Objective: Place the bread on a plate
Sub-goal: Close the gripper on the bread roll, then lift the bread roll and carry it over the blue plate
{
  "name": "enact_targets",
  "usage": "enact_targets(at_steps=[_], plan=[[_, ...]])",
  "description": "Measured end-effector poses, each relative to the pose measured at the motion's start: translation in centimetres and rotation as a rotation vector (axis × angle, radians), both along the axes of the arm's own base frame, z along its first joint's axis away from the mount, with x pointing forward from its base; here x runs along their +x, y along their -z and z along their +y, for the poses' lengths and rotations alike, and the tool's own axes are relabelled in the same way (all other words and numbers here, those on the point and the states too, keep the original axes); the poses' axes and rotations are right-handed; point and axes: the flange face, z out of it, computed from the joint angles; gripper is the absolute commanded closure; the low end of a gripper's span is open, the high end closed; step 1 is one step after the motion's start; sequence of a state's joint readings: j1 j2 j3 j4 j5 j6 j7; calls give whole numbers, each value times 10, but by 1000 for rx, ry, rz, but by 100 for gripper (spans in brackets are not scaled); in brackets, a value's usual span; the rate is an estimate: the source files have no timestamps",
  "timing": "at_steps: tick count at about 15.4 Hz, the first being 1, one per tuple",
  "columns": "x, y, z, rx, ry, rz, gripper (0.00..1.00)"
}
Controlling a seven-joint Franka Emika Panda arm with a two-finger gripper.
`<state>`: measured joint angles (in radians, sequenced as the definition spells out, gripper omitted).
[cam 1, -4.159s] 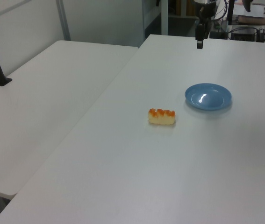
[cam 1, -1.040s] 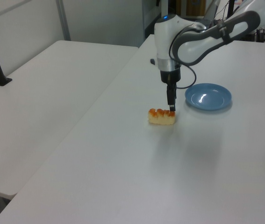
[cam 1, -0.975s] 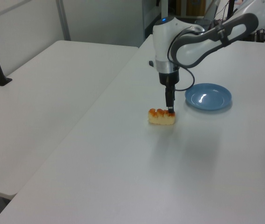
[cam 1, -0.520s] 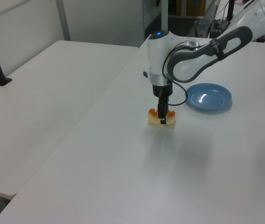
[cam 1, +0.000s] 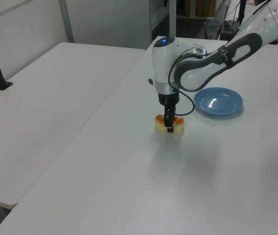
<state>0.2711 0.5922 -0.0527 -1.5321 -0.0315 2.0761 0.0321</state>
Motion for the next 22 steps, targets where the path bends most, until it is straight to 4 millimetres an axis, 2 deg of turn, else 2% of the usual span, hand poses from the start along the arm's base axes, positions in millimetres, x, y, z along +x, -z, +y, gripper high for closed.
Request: enact_targets(at_steps=[3,7,10,12,15,18,22], plan=[[2,-19,-1,1,4,-3,56],[-17,-79,-14,-14,11,74,56],[-27,-122,-42,-7,17,87,55],[-33,-139,-65,0,32,92,55],[-45,-148,-96,4,65,112,55],[-57,-144,-128,-2,112,135,55],[-62,-136,-171,-10,124,158,55]])
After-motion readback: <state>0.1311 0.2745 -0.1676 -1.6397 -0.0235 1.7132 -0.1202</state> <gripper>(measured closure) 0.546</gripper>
